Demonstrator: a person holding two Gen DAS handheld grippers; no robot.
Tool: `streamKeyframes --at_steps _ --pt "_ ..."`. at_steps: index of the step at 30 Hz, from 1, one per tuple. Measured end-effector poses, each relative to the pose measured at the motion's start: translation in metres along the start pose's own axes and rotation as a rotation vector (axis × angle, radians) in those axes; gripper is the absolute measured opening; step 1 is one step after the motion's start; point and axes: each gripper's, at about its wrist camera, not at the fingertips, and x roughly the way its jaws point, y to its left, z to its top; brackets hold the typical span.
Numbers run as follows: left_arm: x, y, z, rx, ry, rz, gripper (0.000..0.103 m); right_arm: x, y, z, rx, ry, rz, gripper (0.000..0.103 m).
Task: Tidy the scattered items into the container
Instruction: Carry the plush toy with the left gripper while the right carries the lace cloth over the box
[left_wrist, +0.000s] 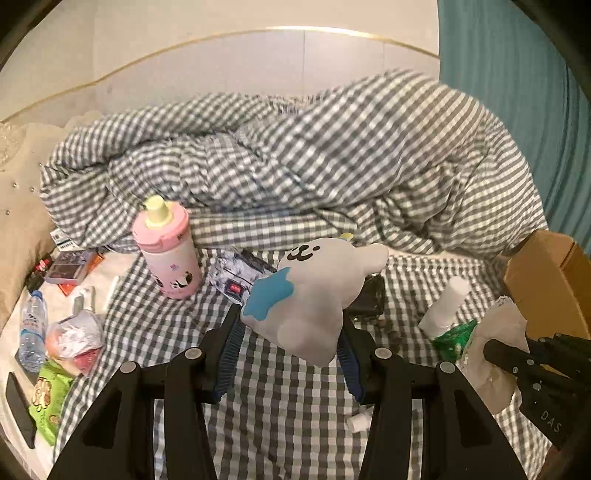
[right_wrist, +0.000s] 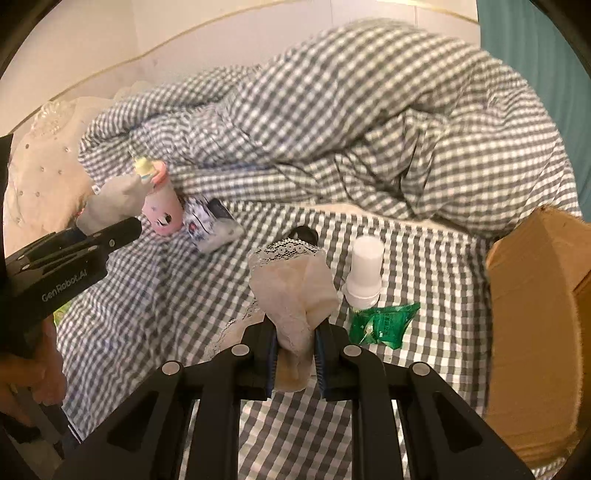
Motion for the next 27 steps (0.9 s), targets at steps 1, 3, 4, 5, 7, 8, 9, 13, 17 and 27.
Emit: streamKeyframes --at_steps 1,3,4,5,7,8,9,13,17,27 --pt "-0.007 0.000 0.001 -0.001 -0.010 -0.001 0.049 -0.007 0.002 0.000 -0.002 -0.011 -0.001 0.016" --pt "-0.020 -0.001 0.001 -0.002 -0.027 0.000 0.049 -0.020 0.004 0.001 -0.005 -0.031 -0.004 0.016" --pt "-0.026 -0.001 0.002 -0.002 -0.034 -0.001 0.049 -0.025 0.005 0.001 -0.006 -0.039 -0.005 0.016" --pt "-0.033 -0.002 0.002 -0.003 -0.043 -0.002 0.049 -0.031 0.006 0.001 -0.007 -0.048 -0.007 0.016" --pt "-0.047 -0.003 0.002 -0.005 -0.059 -0.003 0.049 -0.045 0.009 0.001 -0.008 -0.068 -0.011 0.016" --pt "-0.054 -0.003 0.001 -0.006 -0.066 -0.006 0.049 -0.050 0.009 0.000 -0.009 -0.076 -0.013 0.016" --pt "-0.060 -0.004 0.000 -0.007 -0.072 -0.008 0.049 -0.056 0.009 0.000 -0.009 -0.084 -0.017 0.016" --pt "-0.086 -0.005 -0.006 -0.015 -0.095 -0.014 0.049 -0.081 0.010 -0.002 -0.012 -0.115 -0.029 0.016" --pt "-0.111 -0.007 -0.008 -0.014 -0.122 -0.014 0.049 -0.105 0.011 -0.005 -0.011 -0.150 -0.035 0.016" --pt "-0.168 -0.020 -0.014 0.000 -0.194 -0.023 0.049 -0.153 0.014 -0.015 -0.012 -0.222 -0.043 0.016"
